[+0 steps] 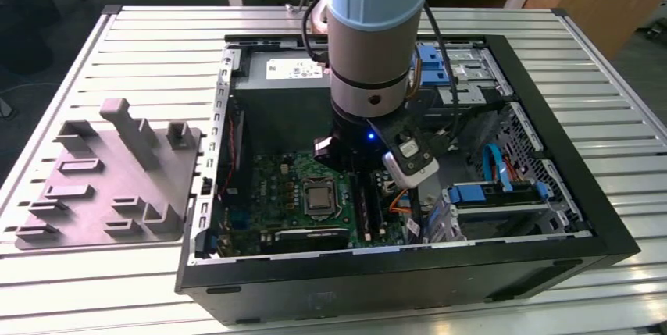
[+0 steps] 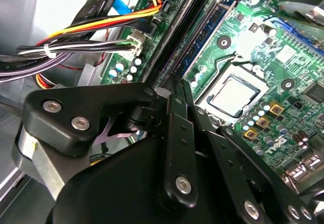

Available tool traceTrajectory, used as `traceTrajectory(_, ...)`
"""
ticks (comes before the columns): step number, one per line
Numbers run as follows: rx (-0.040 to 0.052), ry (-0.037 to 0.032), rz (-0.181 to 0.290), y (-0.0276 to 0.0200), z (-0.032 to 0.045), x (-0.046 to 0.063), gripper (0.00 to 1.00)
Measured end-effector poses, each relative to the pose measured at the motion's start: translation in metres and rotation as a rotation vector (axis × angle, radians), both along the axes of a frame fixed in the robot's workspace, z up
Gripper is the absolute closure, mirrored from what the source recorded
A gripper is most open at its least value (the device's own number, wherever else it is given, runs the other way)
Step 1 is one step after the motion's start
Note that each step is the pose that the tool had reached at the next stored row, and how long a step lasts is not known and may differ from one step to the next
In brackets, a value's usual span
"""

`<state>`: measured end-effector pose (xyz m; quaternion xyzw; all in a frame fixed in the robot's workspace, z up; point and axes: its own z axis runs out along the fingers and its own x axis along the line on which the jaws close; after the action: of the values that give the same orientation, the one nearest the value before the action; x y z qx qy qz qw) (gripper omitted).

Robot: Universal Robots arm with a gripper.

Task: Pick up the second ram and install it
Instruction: 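Insert the second ram into the second slot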

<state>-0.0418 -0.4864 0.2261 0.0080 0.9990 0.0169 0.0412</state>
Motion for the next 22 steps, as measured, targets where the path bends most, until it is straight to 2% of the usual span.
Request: traceTrajectory(22, 0.0, 0.0, 0.0, 0.0, -0.0061, 0.0, 0.89)
